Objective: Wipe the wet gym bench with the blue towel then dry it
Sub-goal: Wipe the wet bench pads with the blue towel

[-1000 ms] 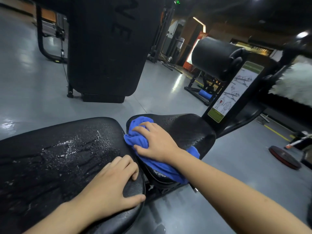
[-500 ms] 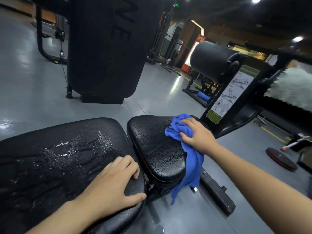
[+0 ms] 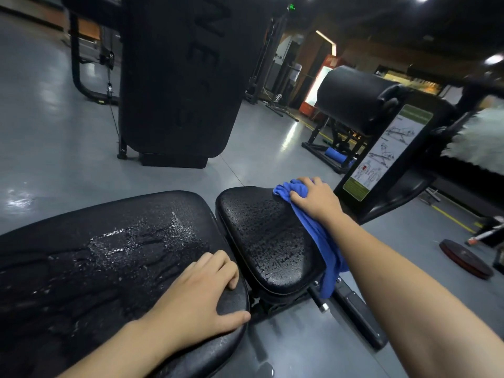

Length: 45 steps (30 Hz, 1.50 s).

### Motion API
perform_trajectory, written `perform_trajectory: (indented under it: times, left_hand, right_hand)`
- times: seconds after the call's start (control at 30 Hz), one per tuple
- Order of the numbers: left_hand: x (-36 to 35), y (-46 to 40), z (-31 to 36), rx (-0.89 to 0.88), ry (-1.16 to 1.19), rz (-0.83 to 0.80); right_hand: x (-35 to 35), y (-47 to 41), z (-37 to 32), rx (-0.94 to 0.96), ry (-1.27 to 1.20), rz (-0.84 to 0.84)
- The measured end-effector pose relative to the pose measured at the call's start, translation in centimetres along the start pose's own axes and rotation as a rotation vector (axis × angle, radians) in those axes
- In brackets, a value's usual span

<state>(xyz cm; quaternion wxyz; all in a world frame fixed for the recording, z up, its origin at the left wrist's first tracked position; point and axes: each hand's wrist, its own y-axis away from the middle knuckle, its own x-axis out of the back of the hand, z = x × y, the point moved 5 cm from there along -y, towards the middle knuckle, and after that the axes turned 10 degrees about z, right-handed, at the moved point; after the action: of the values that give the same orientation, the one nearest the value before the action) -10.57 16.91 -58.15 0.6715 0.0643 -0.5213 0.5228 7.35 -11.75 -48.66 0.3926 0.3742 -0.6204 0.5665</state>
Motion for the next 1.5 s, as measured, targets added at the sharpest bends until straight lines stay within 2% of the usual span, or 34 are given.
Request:
perform_trajectory:
  times: [0.3, 0.53, 0.8, 0.93, 1.23, 1.5]
  left_hand:
    - [0.0, 0.1, 0.0, -0.007, -0.013, 0.008]
    - [0.4, 0.8, 0.3, -0.029, -0.013, 0.036]
    - [2.9, 2.8, -0.8, -0.076, -0.056, 0.014]
    - [4.7, 4.1, -2.9, -0.025, -0.108, 0.024]
    - [6.8, 8.1, -4.8, 0.032, -0.184, -0.061]
    - [8.3, 9.6, -6.8, 0.109, -0.212, -0.123]
  right_hand:
    - [-2.6, 2.1, -8.9, 0.215, -0.065, -0.08]
    - [-2.3, 6.1, -12.5, 0.338, -0.172, -0.068]
    - [-1.3, 10.6, -14.5, 0.375, -0.306, -0.069]
    - [-1.3, 13.0, -16.0, 0.388, -0.353, -0.067]
    - [-0.9, 19.6, -18.4, 0.424, -0.397, -0.087]
    - [0.1, 26.8, -19.4, 0.407, -0.376, 0.065]
